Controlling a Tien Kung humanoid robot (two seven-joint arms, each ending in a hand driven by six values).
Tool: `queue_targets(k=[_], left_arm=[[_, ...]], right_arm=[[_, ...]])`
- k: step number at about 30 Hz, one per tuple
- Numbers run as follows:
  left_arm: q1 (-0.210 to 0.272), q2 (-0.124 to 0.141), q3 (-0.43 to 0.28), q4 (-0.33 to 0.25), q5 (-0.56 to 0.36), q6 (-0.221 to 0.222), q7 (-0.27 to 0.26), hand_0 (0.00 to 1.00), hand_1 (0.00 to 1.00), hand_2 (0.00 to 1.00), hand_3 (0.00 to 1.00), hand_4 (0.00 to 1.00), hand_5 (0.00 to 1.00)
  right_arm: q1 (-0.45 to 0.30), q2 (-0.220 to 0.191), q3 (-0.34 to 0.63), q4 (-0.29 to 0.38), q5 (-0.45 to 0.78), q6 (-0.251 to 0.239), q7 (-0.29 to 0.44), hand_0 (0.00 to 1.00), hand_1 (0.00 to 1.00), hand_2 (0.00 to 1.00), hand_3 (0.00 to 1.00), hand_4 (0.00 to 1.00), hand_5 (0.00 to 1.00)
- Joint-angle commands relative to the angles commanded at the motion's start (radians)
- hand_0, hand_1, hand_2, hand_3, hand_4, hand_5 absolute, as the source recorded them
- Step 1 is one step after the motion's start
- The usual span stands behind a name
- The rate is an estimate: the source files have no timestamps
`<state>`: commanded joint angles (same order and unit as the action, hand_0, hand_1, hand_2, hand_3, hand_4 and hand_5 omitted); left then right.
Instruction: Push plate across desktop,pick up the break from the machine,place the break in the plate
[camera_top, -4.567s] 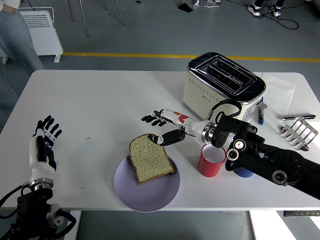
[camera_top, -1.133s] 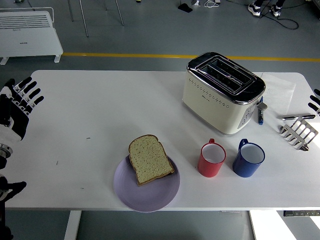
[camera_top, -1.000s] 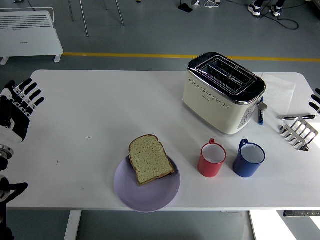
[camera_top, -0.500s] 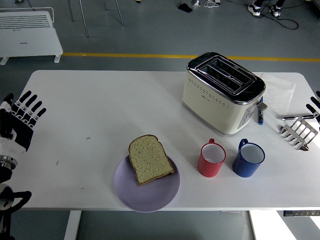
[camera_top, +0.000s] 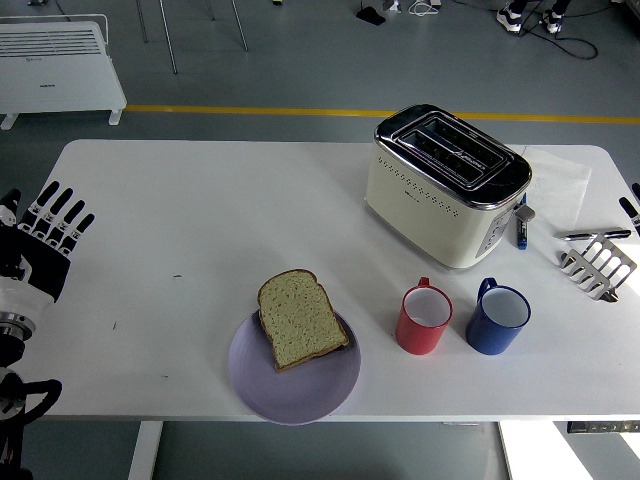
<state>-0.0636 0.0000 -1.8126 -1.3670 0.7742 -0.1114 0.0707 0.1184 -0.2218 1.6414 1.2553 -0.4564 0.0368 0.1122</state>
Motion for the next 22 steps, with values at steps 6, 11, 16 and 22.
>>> queue_targets(k=[6,11,16,22], left_arm=[[-0.011,0.000,-0.012,0.001,-0.007,-0.013,0.010,0.790,0.829,0.848,0.788,0.599,0.998],[-0.016,0.000,-0.011,0.000,-0.002,-0.017,0.015,0.790,0.828,0.845,0.787,0.597,0.998],[-0.014,0.000,-0.015,0.005,0.003,-0.013,0.015,0.784,0.821,0.845,0.785,0.595,0.998],[-0.020,0.000,-0.020,0.004,0.002,-0.009,0.009,0.776,0.816,0.843,0.784,0.590,0.998]], right_arm=[[0.018,-0.004,0.000,0.000,-0.003,0.002,-0.001,0.802,0.753,0.763,0.765,0.567,0.666],[0.020,-0.007,0.001,-0.004,-0.003,0.002,-0.003,0.802,0.753,0.761,0.763,0.562,0.659],[0.025,-0.007,-0.001,-0.005,-0.008,0.004,-0.005,0.802,0.751,0.761,0.762,0.557,0.653],[0.026,-0.007,-0.001,-0.006,-0.012,0.001,-0.009,0.799,0.749,0.759,0.762,0.553,0.649]])
